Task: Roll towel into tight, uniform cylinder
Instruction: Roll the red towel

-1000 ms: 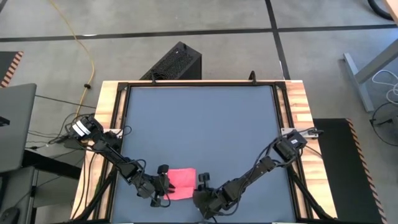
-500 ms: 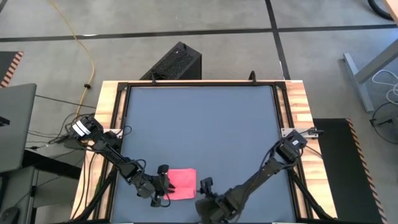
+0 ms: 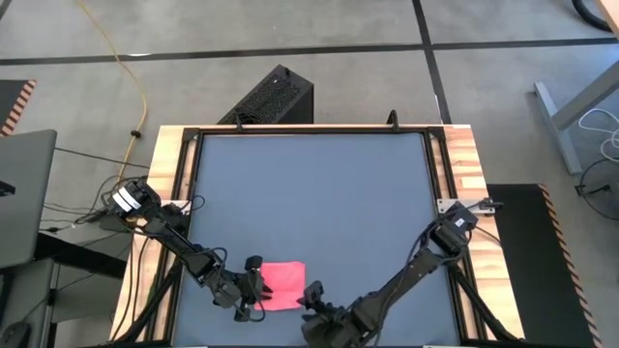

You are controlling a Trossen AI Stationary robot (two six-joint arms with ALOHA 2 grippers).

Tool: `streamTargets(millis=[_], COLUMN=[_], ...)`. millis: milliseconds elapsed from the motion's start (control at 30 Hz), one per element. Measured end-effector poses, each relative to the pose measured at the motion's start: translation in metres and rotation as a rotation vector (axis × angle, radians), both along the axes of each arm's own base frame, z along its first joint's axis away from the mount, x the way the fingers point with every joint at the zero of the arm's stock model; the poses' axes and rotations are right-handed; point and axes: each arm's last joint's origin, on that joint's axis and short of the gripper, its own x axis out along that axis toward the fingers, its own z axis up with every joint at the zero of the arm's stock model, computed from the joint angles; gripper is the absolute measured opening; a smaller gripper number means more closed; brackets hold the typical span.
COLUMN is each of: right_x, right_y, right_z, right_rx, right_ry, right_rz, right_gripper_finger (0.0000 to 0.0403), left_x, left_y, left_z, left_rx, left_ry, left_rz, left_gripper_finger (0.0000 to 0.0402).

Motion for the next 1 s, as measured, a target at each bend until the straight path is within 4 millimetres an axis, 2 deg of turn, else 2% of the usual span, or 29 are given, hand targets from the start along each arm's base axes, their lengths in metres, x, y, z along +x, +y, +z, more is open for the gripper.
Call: streamTargets(millis=[200,600,867,1000], right_x=[0.014,0.025,0.031,0.031], right_y=[-0.007,-0.013,-0.021,-0.025], right_z=[-0.004,-0.046,-0.055,-0.057], right_rx=[0.012,-0.032,0.075,0.145], right_ry=[0.003,0.065,0.05,0.055], right_rz=[0.046,0.029,-0.096,-0.161], right_gripper_finger=[0.0272,0.0272,0.0269,0.0248], left_x=[0.0,0.001,0.001,0.001], left_y=[0.0,0.001,0.001,0.001], left_z=[0.0,0.0,0.0,0.0], left_rx=[0.001,-0.004,-0.003,-0.003], left_ry=[0.0,0.008,0.009,0.01], left_rz=[-0.001,-0.009,-0.014,-0.015], left_gripper_finger=[0.0064,0.0064,0.0064,0.0064])
